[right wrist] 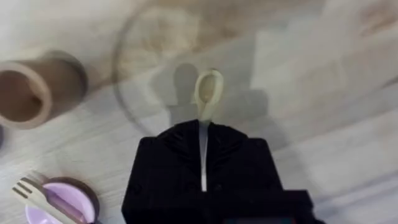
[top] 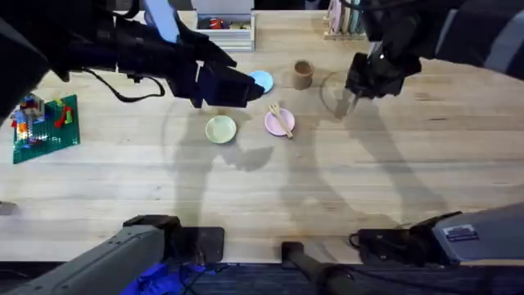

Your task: Pick up a utensil and set it on the pink plate, then put the other utensil in the container.

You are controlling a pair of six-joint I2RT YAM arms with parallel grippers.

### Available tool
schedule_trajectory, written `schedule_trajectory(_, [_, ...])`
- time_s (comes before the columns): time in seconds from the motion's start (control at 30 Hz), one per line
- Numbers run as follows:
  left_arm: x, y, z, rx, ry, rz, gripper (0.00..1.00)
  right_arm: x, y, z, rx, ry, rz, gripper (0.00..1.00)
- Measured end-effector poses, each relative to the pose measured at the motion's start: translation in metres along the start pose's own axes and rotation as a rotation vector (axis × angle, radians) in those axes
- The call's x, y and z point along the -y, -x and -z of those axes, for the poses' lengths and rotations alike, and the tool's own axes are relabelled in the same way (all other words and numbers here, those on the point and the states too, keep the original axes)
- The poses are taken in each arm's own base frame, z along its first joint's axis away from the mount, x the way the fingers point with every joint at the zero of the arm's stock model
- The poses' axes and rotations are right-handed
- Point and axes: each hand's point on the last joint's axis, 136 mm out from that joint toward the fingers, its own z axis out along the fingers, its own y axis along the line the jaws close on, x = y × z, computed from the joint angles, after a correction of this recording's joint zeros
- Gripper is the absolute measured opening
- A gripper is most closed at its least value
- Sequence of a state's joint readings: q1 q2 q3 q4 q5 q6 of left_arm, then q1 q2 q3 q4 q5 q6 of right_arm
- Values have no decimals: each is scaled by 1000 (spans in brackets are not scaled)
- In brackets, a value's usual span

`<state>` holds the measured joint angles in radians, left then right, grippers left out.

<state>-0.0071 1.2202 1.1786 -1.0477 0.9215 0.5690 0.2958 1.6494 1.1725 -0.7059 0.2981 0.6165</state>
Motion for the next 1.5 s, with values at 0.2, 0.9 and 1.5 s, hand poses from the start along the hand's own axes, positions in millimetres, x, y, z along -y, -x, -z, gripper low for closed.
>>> schedule_trajectory(0.2, [0,0,0,0,0,0,992,-11,38,27,181,69,120,33])
schedule_trajectory(0.9, [0,0,0,0,0,0,991,-49,132,89,559,577,428,33])
schedule_trajectory(1.5, [0,0,0,0,0,0,991,-85,134,147,986,971,695,33])
